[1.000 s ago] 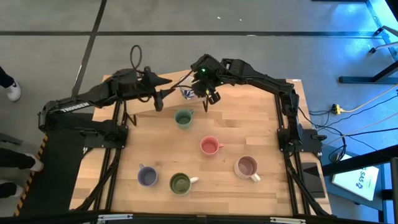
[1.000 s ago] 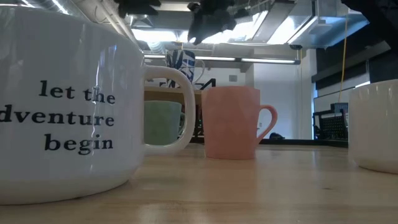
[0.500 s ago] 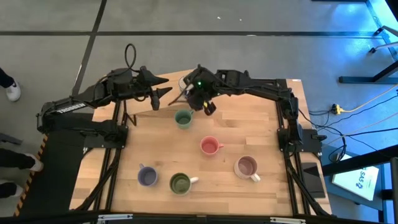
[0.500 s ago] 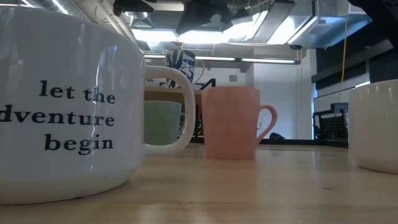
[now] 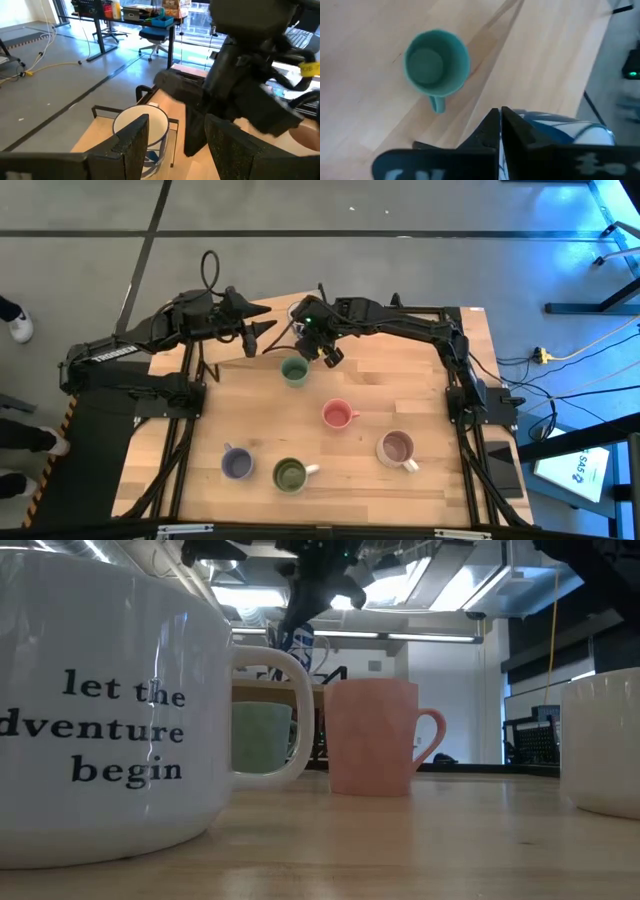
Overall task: Place coffee mugs
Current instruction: Put the blue patterned mug on the shelf
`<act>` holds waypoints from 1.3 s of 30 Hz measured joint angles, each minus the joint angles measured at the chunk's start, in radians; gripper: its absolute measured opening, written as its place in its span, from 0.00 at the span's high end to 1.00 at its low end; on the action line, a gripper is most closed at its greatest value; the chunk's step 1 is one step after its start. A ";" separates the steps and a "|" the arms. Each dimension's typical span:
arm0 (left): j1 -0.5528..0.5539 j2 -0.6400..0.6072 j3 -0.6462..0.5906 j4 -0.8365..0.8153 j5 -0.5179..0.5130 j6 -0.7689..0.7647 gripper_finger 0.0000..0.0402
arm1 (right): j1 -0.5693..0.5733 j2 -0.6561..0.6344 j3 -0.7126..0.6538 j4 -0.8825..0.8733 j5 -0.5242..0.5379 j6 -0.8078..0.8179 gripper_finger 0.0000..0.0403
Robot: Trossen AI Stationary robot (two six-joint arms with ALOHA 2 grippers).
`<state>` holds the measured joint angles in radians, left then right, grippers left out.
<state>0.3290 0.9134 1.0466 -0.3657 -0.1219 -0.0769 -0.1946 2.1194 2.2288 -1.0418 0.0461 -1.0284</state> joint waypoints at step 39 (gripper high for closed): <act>0.000 0.000 0.000 -0.012 -0.008 -0.003 0.53 | -0.189 0.010 0.002 0.130 0.135 0.024 1.00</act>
<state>0.3290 0.9134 1.0462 -0.3775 -0.1295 -0.0799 -0.3836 2.1292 2.2309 -0.9113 0.1808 -1.0044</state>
